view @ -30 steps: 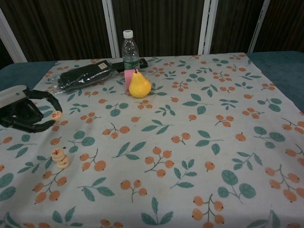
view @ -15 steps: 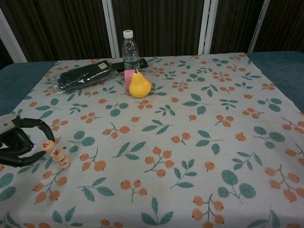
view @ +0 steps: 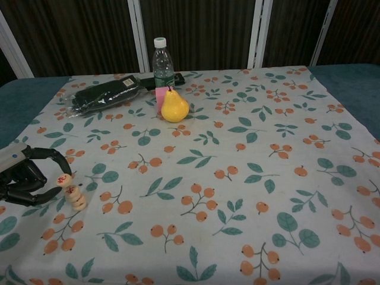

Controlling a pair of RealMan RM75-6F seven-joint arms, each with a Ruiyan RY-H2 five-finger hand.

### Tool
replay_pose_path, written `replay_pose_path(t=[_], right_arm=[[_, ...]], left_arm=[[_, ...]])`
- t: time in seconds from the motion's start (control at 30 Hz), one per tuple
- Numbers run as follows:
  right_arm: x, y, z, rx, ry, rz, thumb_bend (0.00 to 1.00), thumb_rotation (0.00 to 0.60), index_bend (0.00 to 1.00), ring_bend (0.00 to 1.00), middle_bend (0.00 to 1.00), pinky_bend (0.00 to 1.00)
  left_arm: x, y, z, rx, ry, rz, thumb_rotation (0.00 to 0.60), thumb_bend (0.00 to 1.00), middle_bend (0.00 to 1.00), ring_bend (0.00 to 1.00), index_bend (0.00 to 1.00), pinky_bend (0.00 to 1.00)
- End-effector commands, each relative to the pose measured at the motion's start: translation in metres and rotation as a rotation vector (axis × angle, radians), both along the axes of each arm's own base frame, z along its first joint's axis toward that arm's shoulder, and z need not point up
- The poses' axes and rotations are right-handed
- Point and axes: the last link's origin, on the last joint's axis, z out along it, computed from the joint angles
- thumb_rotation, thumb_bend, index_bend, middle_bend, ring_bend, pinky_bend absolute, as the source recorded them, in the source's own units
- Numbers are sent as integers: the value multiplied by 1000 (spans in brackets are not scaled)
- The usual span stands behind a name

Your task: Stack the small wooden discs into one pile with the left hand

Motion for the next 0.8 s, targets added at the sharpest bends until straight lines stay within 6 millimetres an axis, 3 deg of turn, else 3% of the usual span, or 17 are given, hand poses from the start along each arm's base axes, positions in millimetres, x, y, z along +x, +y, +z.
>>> replay_pose_path(t=[0.03, 0.8], right_arm=[[0, 0, 0, -1, -1, 0, 102, 600, 0, 0, 0, 0], [0, 1, 0, -2, -1, 0, 102, 600, 0, 0, 0, 0]], left_arm=[[0, -1, -1, -3, 2, -1, 600, 393, 1000, 1000, 459, 1000], [-1, -3, -6, -33, 29, -8, 600, 397, 1000, 1000, 410, 1000]])
